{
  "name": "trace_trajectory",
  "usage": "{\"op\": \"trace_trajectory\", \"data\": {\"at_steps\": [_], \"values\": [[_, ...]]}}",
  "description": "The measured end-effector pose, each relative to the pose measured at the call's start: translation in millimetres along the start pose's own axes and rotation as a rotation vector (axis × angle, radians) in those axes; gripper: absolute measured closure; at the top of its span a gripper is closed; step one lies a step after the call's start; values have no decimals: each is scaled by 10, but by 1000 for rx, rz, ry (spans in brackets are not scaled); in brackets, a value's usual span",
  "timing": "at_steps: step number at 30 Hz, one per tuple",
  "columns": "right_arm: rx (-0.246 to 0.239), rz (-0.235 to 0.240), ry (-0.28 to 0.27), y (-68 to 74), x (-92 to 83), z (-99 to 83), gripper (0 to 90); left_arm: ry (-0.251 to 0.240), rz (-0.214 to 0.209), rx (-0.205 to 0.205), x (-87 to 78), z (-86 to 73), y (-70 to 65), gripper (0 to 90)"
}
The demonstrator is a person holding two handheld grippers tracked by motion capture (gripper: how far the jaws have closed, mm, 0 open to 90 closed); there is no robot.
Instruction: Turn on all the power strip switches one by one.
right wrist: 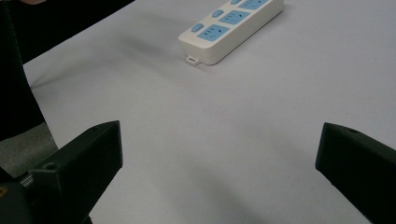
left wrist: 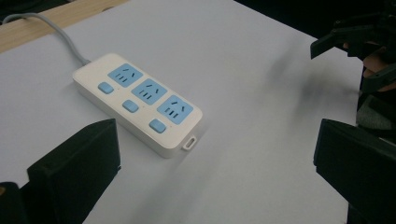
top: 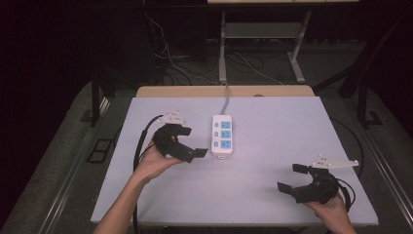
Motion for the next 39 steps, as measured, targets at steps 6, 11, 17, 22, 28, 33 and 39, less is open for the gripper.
{"op": "trace_trajectory", "data": {"at_steps": [6, 11, 17, 22, 28, 33, 39], "values": [[3, -1, 1, -12, -1, -2, 5, 13, -7, 2, 57, 52, 34, 0], [2, 0, 2, -11, -2, -5, 5, 43, -2, 15, 114, 83, 73, 0], [0, 0, 1, -13, -4, -7, 5, 71, -1, 25, 168, 136, 114, 0], [-1, 0, 6, -14, 3, -15, 5, 93, -4, 33, 205, 164, 143, 0], [-4, -2, 3, -20, -1, -12, 5, 114, -7, 27, 288, 138, 203, 17], [-4, -2, 5, -22, 4, -16, 5, 140, -8, 33, 354, 124, 253, 52], [-3, -4, 6, -30, 5, -21, 5, 149, 1, 41, 403, 153, 307, 137]]}}
Point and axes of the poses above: each handheld gripper's, and its own axes: x roughly forward along the jaws, z roughly out of its top, y roughly to its left, the point moved 10 cm from there along x, roughly forward along the jaws, and after that the axes turned 6 degrees about -z, right-handed, at the moved point
